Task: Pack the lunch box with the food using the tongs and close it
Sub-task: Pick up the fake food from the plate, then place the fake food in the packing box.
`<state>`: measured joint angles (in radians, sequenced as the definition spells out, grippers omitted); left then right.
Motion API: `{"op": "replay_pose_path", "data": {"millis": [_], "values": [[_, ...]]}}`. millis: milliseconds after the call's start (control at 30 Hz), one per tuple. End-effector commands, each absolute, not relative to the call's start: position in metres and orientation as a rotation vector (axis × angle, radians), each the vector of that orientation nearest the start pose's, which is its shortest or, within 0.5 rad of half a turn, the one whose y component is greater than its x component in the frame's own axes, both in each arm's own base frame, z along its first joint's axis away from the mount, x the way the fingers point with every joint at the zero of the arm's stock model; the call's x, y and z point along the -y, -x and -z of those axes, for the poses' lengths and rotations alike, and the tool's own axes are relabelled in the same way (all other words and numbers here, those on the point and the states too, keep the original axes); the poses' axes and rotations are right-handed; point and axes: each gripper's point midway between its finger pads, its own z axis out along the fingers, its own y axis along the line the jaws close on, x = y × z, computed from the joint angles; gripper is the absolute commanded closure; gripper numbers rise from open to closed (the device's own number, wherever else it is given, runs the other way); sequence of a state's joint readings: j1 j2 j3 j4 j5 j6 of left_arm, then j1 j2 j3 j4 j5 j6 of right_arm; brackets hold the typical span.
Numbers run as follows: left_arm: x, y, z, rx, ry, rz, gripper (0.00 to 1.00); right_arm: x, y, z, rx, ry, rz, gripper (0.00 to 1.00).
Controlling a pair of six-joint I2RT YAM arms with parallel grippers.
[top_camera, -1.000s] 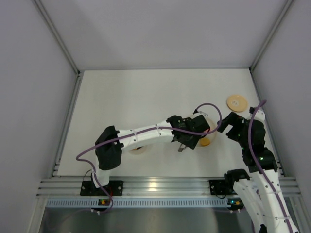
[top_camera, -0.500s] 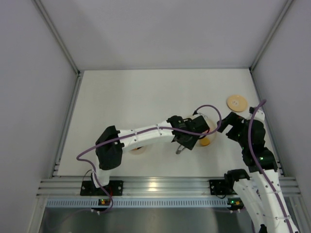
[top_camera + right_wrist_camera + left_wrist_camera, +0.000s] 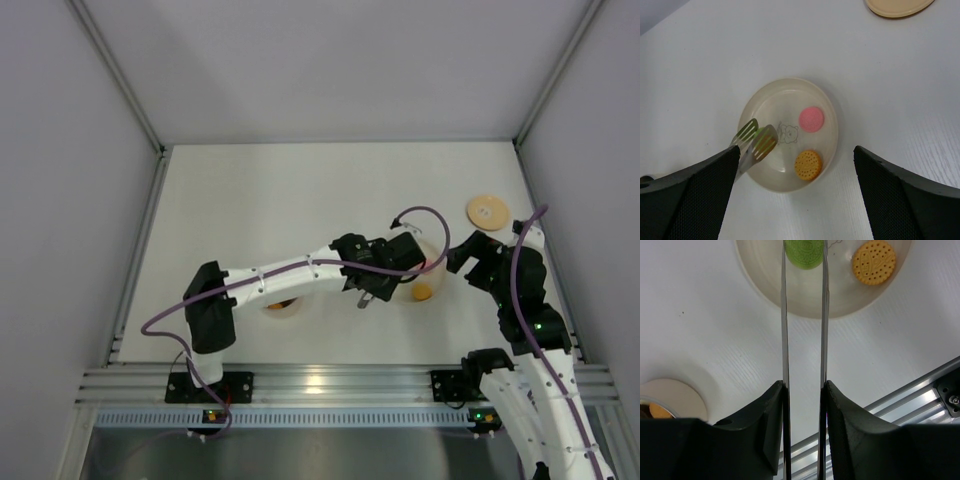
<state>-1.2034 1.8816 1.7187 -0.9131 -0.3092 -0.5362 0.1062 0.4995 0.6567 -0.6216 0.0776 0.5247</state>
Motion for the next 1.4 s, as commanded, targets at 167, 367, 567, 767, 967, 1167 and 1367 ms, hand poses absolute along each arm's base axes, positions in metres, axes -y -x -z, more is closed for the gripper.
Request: {"op": "replay_pose_path", "data": {"millis": [167,367,567,767,967,1167,1367], "values": [[0.371,-0.19,-0.213,-2.382,-0.657,0.276,0.62,-0.031,-0.232,-0.213,-1.943,-0.478,-0.335,0.05],[0.324,-0.178,-0.235,-2.374,-0.567,0.276,0.61,-0.034,-0.236,-0.209,-1.955,-0.477,-0.35,0.06],[0.25,-0.158,-0.235,-2.406,-0.453,0.195,0.6,-0.04,-0.24,-0.205,-1.958,-0.472,-0.392,0.06],[0.194,-0.134,-0.231,-2.45,-0.319,0.205,0.6,-0.041,-0.242,-0.203,-1.958,-0.479,-0.395,0.06],[0.159,-0.121,-0.21,-2.499,-0.246,0.133,0.6,-0.04,-0.244,-0.201,-1.965,-0.473,-0.385,0.06],[0.142,-0.119,-0.201,-2.493,-0.147,0.115,0.58,-0.039,-0.244,-0.198,-1.968,-0.471,-0.378,0.06],[0.135,-0.116,-0.193,-2.508,-0.112,0.093,0.57,-0.04,-0.245,-0.199,-1.972,-0.461,-0.38,0.06]]}}
